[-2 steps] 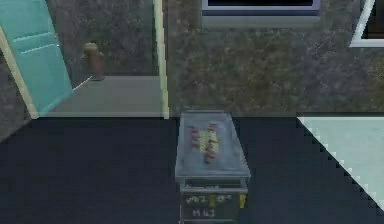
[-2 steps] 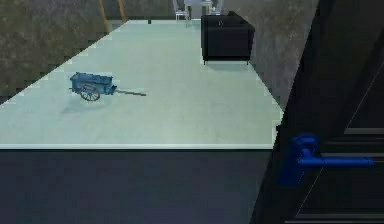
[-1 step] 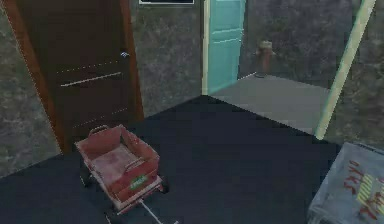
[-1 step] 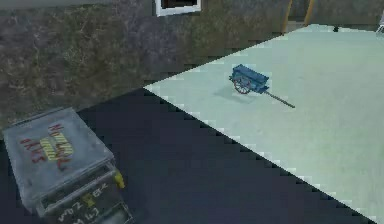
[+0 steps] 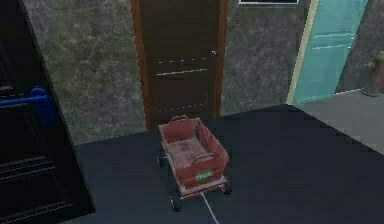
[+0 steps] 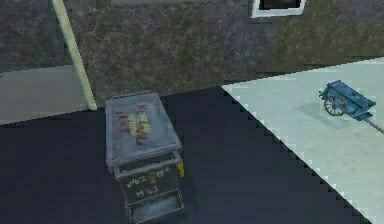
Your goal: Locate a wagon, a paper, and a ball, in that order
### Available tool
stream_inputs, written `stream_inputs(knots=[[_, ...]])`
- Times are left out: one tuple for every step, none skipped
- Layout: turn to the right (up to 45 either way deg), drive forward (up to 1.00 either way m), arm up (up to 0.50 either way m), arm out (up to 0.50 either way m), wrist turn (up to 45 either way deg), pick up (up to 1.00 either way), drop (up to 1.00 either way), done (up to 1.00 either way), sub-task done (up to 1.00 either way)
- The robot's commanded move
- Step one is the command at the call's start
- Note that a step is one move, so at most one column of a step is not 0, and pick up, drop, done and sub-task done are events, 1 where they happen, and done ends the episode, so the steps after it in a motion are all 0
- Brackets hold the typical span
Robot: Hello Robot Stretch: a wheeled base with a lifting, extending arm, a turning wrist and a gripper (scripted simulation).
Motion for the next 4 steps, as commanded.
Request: stream_inputs(knots=[[0.0,0.00,0.00,0.00,0.0,0.00,0.00,0.00,1.00],[-18.0,0.00,0.00,0.00,0.0,0.00,0.00,0.00,0.00],[0.0,0.30,0.00,0.00,0.0,0.00,0.00,0.00,0.00],[-45.0,0.00,0.00,0.00,0.0,0.00,0.00,0.00,0.00]])
